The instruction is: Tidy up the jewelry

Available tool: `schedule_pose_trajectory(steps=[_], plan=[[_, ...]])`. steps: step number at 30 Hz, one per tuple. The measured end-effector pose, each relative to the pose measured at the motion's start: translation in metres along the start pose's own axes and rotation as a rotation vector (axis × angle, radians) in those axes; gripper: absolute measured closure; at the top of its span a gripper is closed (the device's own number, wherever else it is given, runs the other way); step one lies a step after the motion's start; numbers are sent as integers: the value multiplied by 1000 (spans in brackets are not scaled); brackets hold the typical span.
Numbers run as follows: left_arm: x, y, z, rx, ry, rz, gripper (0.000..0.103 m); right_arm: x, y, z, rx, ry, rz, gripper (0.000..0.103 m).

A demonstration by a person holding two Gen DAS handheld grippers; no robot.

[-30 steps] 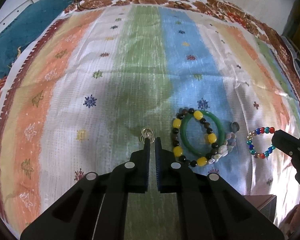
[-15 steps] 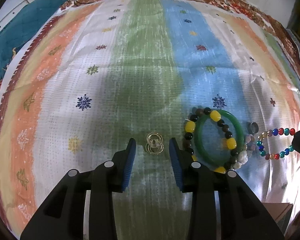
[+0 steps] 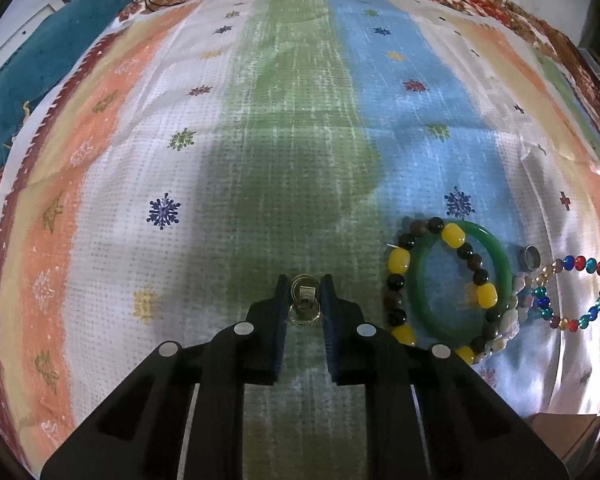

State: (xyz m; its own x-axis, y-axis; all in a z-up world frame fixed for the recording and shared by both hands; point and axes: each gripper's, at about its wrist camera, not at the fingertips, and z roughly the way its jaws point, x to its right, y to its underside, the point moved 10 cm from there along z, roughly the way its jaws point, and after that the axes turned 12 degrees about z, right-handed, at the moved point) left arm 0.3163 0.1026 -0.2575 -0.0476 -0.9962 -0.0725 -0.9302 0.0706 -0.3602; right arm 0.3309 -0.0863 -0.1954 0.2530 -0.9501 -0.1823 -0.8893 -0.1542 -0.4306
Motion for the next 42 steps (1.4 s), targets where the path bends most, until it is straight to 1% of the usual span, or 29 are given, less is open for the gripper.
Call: schedule_pose_trajectory(steps=[9, 12, 13, 14, 24, 28, 32, 39, 42], plan=[[-1, 2, -12, 22, 22, -18, 89, 0, 0, -2, 3, -2, 2, 93], [4, 4, -21, 36, 31, -8, 89, -2, 1, -7, 8, -6, 2, 93], [5, 4, -24, 41, 33, -8, 92, -3, 1, -9, 10, -7, 2, 92], [5, 3, -26, 44, 37, -10, 93, -4, 1, -11, 13, -8, 3, 92], [15, 1, -67, 105, 57, -13, 93, -17, 7, -37, 55, -16, -6, 92], [23, 1, -89, 145, 70, -17, 93, -16, 10, -51, 81, -21, -1, 92], [42, 4, -114, 186, 72, 23, 93, -15, 10, -67, 119, -21, 1, 92], [64, 11, -146, 242, 95, 54, 93, -20, 15, -87, 171, -23, -12, 92], [70, 18, -154, 253, 113, 60, 93, -23, 16, -97, 205, -12, -41, 92]])
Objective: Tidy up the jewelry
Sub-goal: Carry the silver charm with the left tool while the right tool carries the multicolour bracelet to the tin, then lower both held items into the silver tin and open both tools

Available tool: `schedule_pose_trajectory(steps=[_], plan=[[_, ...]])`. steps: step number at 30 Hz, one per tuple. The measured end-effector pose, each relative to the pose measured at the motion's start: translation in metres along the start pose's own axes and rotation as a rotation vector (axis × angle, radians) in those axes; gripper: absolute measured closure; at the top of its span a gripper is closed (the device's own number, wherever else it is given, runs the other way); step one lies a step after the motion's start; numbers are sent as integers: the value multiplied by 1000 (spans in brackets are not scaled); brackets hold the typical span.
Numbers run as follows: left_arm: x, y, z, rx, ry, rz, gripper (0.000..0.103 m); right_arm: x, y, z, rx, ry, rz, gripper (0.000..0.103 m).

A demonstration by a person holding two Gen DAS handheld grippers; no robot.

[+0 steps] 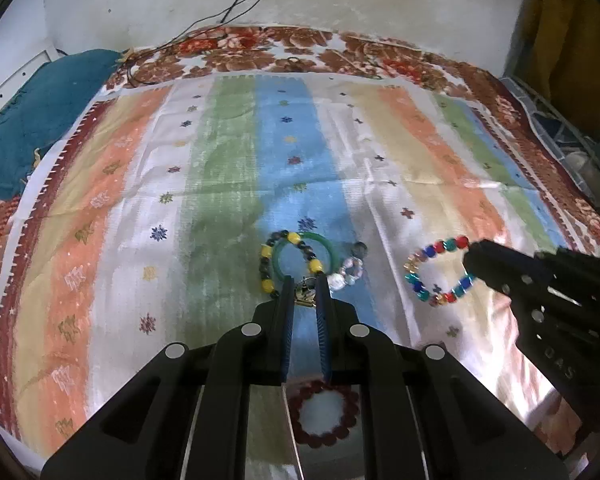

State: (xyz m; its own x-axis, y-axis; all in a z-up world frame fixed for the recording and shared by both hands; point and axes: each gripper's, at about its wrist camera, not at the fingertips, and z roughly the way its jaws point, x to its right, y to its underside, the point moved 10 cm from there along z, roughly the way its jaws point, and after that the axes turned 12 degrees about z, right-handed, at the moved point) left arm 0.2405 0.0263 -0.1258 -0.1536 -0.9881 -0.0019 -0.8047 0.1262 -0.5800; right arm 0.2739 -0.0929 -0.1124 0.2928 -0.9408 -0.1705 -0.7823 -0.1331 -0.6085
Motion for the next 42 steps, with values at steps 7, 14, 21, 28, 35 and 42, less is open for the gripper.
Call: schedule_pose_trajectory(steps=[7, 14, 21, 28, 35, 42], plan=[[10, 13, -16, 16, 16, 4, 93, -5, 6, -20, 38, -1, -7, 92], [30, 18, -32, 43, 17, 50, 93, -12, 15, -35, 58, -18, -28, 92], [43, 23, -43, 56, 12, 78, 93, -20, 20, -56, 80, -85, -12, 92], [54, 32, -50, 58, 36, 81, 93, -25, 37, -63, 56, -123, -26, 92], [53, 40, -49, 33, 54, 43, 87, -31, 58, -53, -12, -125, -59, 92], [39, 41, -47, 24, 25, 1, 78, -16, 57, -45, -25, -102, -18, 67]])
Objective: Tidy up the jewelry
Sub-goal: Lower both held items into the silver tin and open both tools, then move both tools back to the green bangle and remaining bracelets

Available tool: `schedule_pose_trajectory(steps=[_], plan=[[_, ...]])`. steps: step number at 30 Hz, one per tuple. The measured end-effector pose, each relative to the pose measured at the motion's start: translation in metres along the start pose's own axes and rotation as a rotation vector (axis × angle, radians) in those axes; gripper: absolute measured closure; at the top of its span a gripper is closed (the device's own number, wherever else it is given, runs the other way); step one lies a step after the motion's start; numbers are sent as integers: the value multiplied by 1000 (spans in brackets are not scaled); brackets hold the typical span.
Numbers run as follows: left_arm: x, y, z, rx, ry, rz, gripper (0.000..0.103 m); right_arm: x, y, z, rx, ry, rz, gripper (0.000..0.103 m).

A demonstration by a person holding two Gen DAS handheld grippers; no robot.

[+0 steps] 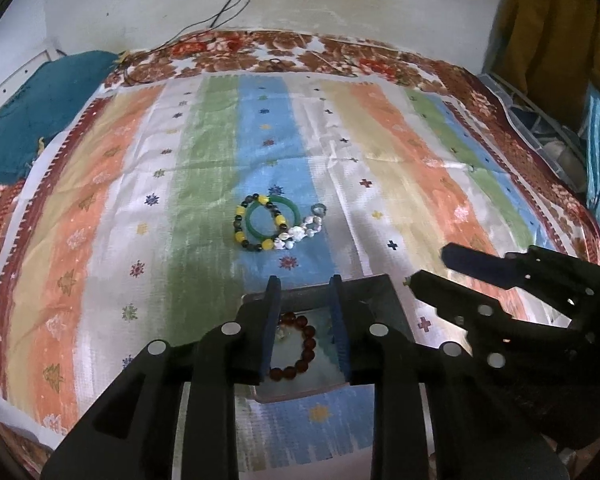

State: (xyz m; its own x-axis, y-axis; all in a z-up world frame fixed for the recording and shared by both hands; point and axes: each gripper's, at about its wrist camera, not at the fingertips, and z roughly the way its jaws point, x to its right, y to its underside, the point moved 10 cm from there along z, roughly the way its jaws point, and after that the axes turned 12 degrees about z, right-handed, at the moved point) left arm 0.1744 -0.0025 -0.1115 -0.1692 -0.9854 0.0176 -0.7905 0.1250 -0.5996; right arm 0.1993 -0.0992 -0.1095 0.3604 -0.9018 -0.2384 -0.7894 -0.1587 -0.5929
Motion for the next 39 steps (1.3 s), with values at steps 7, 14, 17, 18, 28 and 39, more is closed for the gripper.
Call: schedule_pose_trajectory(steps=[7, 14, 17, 18, 28, 39], plan=[[-14, -5, 12, -16, 10, -51, 65, 13, -4, 10, -16, 21, 40, 55], [-30, -15, 31, -45, -11, -96, 65, 21, -10, 16, -17, 38, 64, 49], [-37, -15, 40, -65, -32, -90, 61, 25, -15, 22, -24, 42, 75, 44], [-40, -14, 42, -73, -34, -93, 59, 25, -16, 24, -27, 42, 79, 43], [-59, -16, 63, -116, -37, -118, 53, 38, -30, 56, -69, 68, 103, 35], [-69, -18, 89, -157, -34, -123, 49, 50, -39, 86, -114, 78, 127, 35]])
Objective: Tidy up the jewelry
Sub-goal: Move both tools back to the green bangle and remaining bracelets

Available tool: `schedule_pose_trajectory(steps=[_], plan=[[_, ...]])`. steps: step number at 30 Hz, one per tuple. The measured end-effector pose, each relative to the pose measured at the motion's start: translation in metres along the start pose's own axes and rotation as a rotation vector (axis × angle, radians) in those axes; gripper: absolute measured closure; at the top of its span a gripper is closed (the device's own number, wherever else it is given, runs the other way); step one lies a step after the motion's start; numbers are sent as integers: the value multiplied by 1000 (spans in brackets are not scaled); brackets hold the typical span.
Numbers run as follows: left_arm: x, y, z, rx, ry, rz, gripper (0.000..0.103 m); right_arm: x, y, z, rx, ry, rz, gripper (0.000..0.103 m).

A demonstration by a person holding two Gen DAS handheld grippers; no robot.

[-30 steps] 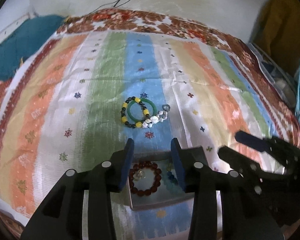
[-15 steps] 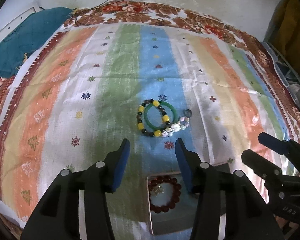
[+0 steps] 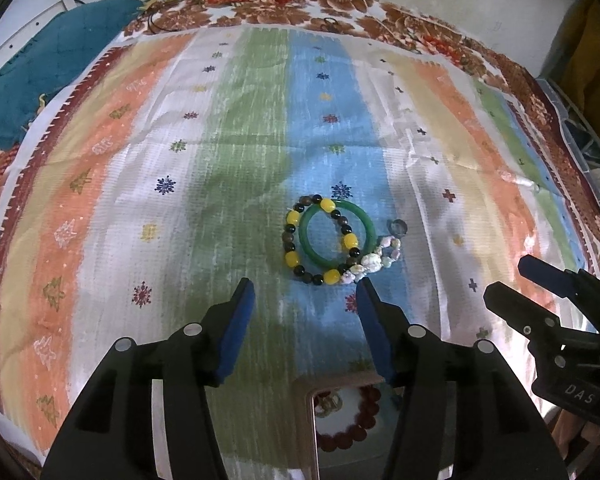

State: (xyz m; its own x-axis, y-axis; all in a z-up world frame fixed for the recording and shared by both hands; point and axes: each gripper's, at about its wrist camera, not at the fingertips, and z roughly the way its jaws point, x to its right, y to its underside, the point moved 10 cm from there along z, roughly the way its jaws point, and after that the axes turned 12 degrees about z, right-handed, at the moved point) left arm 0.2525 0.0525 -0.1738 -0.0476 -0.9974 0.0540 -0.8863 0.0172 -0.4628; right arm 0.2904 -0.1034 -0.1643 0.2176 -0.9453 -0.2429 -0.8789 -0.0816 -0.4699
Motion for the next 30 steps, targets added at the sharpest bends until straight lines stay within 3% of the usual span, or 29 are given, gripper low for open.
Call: schedule_pose_trajectory(steps=[18, 30], plan=[[-11, -12, 28, -31, 2, -5, 45, 8, -12, 50, -62, 42, 14, 35], [-24, -14, 59, -87, -40, 45, 45, 1, -14, 77, -95, 53, -14, 35]])
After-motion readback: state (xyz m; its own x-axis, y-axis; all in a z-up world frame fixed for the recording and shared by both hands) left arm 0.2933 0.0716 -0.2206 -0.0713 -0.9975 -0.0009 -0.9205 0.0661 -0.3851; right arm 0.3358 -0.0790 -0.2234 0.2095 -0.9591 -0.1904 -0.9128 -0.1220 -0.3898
